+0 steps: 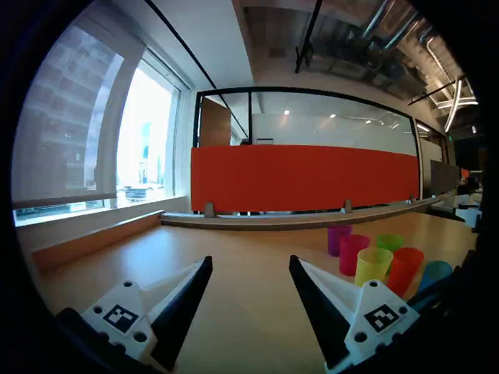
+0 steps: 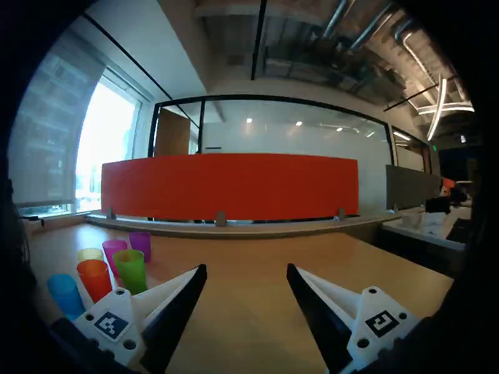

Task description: Pour water

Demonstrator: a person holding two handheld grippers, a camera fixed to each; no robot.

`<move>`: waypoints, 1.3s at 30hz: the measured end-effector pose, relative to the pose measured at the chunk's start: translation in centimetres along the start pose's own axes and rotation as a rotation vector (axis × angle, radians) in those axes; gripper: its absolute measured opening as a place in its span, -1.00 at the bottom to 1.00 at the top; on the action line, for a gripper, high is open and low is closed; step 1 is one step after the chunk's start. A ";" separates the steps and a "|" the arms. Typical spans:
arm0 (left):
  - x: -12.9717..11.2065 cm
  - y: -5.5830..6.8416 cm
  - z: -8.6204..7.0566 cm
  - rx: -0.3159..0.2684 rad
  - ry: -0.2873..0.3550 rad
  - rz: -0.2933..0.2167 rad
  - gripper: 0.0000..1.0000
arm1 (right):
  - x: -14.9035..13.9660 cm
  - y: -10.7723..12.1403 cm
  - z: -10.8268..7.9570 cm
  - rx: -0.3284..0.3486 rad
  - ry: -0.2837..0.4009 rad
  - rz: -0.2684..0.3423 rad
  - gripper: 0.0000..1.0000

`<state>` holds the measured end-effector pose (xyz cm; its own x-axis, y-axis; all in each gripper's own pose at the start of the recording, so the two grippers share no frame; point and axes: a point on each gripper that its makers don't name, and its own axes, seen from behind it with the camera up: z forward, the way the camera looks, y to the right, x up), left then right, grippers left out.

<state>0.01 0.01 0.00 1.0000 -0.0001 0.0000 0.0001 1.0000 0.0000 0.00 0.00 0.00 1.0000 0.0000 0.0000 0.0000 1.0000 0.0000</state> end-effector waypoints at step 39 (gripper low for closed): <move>0.2 0.5 0.1 -0.024 0.001 -0.003 0.82 | 0.1 -0.4 0.1 0.004 0.000 -0.001 0.99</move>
<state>0.21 0.46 0.09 1.0000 -0.0030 -0.0014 0.0029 0.9997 -0.0243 0.07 -0.44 0.07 1.0000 -0.0010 -0.0003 0.0010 1.0000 0.0040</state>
